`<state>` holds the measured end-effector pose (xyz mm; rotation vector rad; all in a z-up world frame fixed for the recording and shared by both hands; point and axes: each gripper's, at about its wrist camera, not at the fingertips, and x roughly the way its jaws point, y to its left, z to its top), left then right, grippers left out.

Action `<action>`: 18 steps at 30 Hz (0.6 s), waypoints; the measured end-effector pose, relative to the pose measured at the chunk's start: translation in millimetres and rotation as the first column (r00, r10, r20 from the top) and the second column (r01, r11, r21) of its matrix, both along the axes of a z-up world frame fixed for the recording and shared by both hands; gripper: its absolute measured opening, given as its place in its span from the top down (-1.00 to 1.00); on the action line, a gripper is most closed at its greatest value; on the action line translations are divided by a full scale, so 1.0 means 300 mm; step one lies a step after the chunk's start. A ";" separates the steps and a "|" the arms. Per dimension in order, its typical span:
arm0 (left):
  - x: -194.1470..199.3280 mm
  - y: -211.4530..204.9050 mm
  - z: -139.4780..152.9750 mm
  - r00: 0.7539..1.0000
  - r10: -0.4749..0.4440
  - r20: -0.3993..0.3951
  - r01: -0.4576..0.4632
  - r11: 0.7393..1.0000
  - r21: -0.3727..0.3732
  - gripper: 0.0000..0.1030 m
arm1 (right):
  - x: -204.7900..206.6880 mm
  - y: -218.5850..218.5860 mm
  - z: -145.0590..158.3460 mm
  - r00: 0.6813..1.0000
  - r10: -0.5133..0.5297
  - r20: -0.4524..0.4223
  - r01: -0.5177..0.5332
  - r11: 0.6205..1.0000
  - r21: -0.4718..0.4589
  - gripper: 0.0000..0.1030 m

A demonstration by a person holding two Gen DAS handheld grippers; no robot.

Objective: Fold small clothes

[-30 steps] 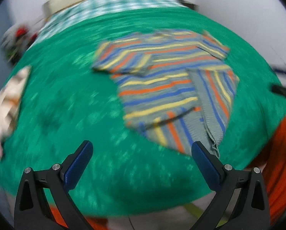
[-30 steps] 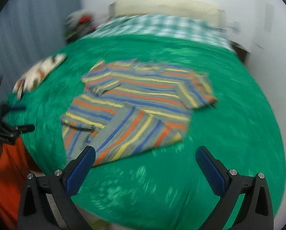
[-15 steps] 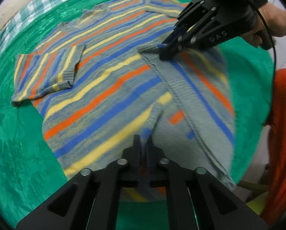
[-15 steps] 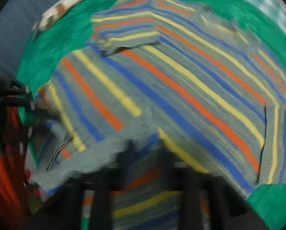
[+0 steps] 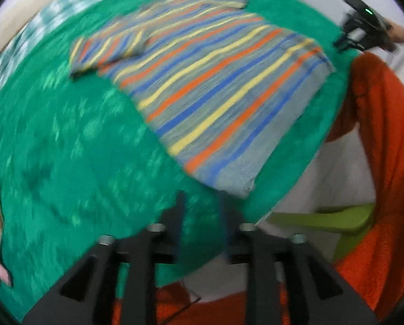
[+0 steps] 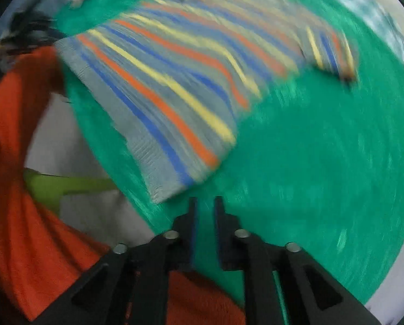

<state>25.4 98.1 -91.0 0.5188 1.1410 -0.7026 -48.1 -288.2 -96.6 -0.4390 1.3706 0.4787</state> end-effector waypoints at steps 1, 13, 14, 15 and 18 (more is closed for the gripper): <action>0.025 0.037 0.010 0.997 0.073 0.000 -0.073 0.996 -0.044 0.03 | 0.000 -0.028 -0.014 0.999 -0.045 -0.002 0.045 0.999 -0.003 0.40; 0.069 -0.095 -0.202 0.891 0.379 -0.251 -0.425 0.890 -0.165 0.21 | 0.094 -0.072 -0.227 0.827 -0.477 -0.297 0.562 0.699 0.443 0.12; 0.067 -0.115 -0.203 0.899 0.366 -0.240 -0.406 0.902 -0.147 0.88 | 0.089 -0.048 -0.215 0.839 -0.477 -0.263 0.545 0.729 0.414 0.36; 0.072 -0.116 -0.201 0.899 0.359 -0.251 -0.402 0.904 -0.145 0.94 | 0.092 -0.046 -0.205 0.839 -0.479 -0.256 0.544 0.736 0.404 0.91; 0.070 -0.052 -0.124 0.895 0.382 -0.230 -0.427 0.883 -0.194 0.94 | 0.062 -0.085 -0.128 0.797 -0.524 -0.301 0.602 0.642 0.475 0.93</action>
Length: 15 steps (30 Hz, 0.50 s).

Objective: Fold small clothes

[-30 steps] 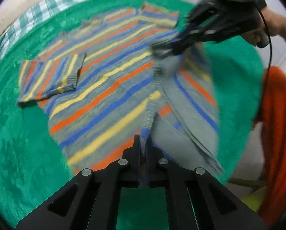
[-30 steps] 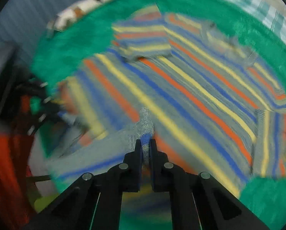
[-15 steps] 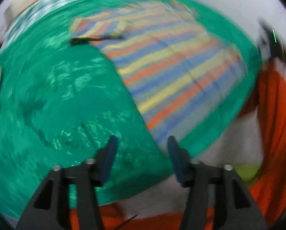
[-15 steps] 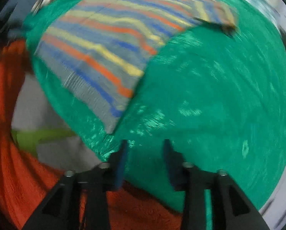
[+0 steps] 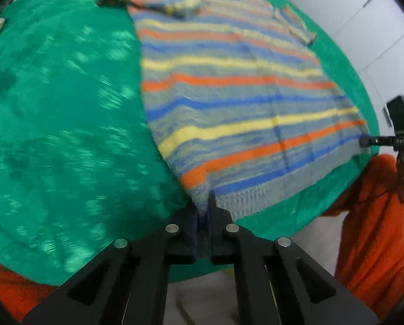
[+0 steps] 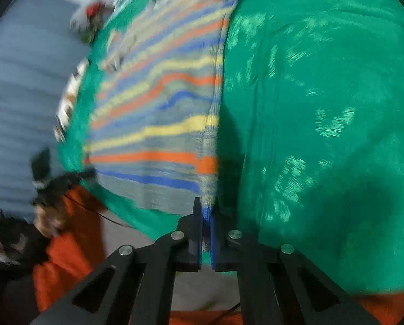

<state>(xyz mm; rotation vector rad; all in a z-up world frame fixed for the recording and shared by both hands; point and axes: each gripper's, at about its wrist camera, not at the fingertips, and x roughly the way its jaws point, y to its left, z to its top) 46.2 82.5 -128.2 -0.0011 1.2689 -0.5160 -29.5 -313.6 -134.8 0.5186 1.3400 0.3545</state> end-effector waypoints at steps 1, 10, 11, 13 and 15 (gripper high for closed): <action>-0.009 0.032 0.034 1.000 0.012 0.008 -0.012 1.000 -0.013 0.94 | -0.023 -0.022 0.029 1.000 -0.022 0.005 0.021 1.000 0.023 0.93; -0.015 0.008 -0.074 1.000 -0.011 -0.016 0.014 0.982 0.189 0.94 | -0.056 0.043 -0.147 0.984 -0.093 -0.150 0.081 0.993 -0.083 0.93; -0.016 0.005 -0.076 1.000 -0.006 -0.013 0.009 0.981 0.196 0.94 | -0.058 0.048 -0.155 0.984 -0.097 -0.152 0.083 0.992 -0.093 0.93; -0.012 -0.004 -0.077 1.000 0.007 -0.013 -0.005 0.979 0.205 0.94 | -0.050 0.065 -0.161 0.984 -0.104 -0.148 0.087 0.989 -0.118 0.93; -0.010 -0.010 -0.082 1.000 0.014 -0.011 -0.011 0.977 0.215 0.93 | -0.058 0.063 -0.147 0.985 -0.097 -0.145 0.077 0.987 -0.139 0.93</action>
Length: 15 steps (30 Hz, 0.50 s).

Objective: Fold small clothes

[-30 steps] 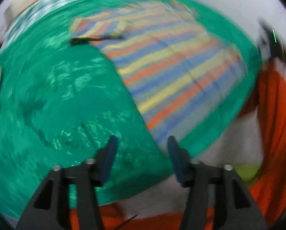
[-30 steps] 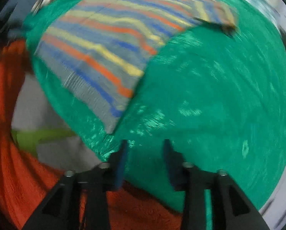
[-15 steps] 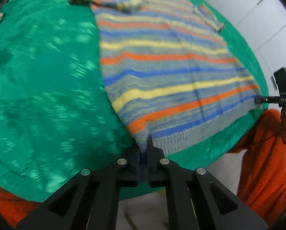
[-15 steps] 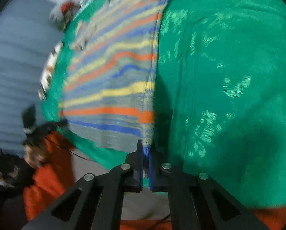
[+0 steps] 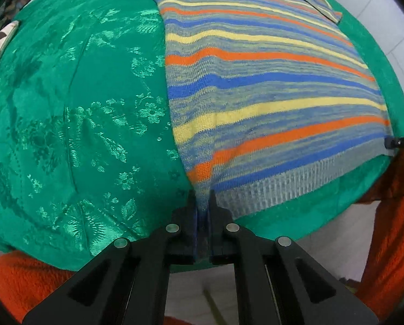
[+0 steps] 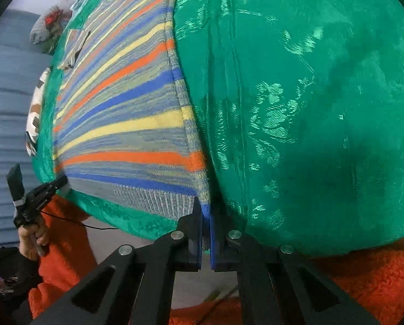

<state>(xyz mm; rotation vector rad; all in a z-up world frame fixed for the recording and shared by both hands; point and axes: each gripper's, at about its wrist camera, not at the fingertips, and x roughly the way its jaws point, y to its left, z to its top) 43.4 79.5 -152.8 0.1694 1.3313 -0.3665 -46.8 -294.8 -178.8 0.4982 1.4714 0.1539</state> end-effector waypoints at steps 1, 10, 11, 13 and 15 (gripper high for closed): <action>0.001 -0.010 -0.004 1.000 0.004 0.002 -0.004 1.000 0.007 0.92 | 0.003 0.006 -0.002 1.000 -0.001 -0.002 0.001 1.000 -0.009 0.93; -0.080 0.039 0.092 0.997 0.072 0.040 -0.077 0.988 0.137 -0.18 | -0.086 -0.008 0.089 0.999 0.005 -0.039 -0.011 0.988 -0.151 0.72; -0.084 0.054 0.132 0.993 0.092 0.071 -0.101 0.986 0.135 -0.19 | -0.094 -0.017 0.118 1.000 0.004 -0.016 -0.007 0.982 -0.191 0.72; -0.072 0.057 0.216 0.981 0.119 0.150 -0.136 0.985 0.107 -0.29 | -0.090 -0.013 0.186 0.998 0.023 0.055 -0.007 0.964 -0.267 0.72; -0.044 0.024 0.280 0.967 0.124 0.223 -0.140 0.989 0.057 -0.51 | -0.054 0.022 0.271 0.984 0.055 0.168 0.000 0.950 -0.313 0.72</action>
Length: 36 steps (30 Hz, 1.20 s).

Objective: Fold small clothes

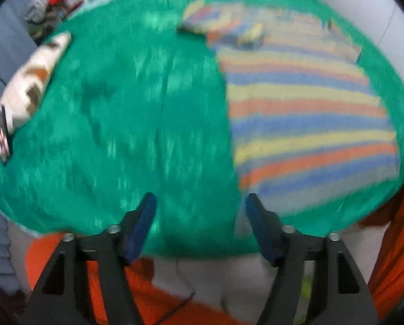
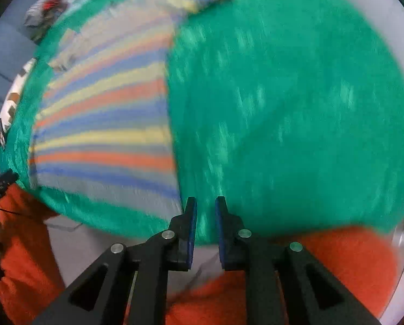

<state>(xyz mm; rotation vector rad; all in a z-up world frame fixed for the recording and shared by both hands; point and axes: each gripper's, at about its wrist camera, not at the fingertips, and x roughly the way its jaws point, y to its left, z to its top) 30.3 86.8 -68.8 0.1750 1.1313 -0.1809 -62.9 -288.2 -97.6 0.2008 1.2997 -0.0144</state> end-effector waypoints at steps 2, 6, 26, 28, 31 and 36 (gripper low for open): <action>0.025 -0.048 0.030 0.998 -0.026 0.062 0.028 0.999 -0.033 -0.60 | 0.051 0.046 0.057 0.994 0.014 0.109 -0.016 1.000 0.020 0.71; 0.096 -0.236 0.002 0.984 -0.102 0.144 0.110 0.993 -0.046 -0.64 | 0.168 0.188 0.056 0.961 0.057 0.271 -0.075 0.995 0.059 0.36; -0.039 -0.264 -0.266 0.989 -0.135 -0.063 0.138 0.989 0.048 -0.89 | 0.104 0.318 -0.191 0.971 0.089 0.222 -0.085 0.996 -0.030 0.09; -0.045 -0.255 -0.272 0.989 -0.121 -0.080 0.124 0.991 0.045 -0.92 | 0.103 0.312 -0.191 0.971 0.085 0.224 -0.082 0.996 -0.023 0.09; -0.052 -0.229 -0.279 0.989 -0.101 -0.109 0.103 0.995 0.014 -0.94 | 0.099 0.303 -0.190 0.971 0.082 0.226 -0.080 0.997 -0.015 0.08; -0.067 -0.229 -0.285 0.988 -0.106 -0.109 0.110 0.994 0.028 -0.97 | 0.101 0.312 -0.193 0.969 0.088 0.230 -0.085 0.996 -0.020 0.03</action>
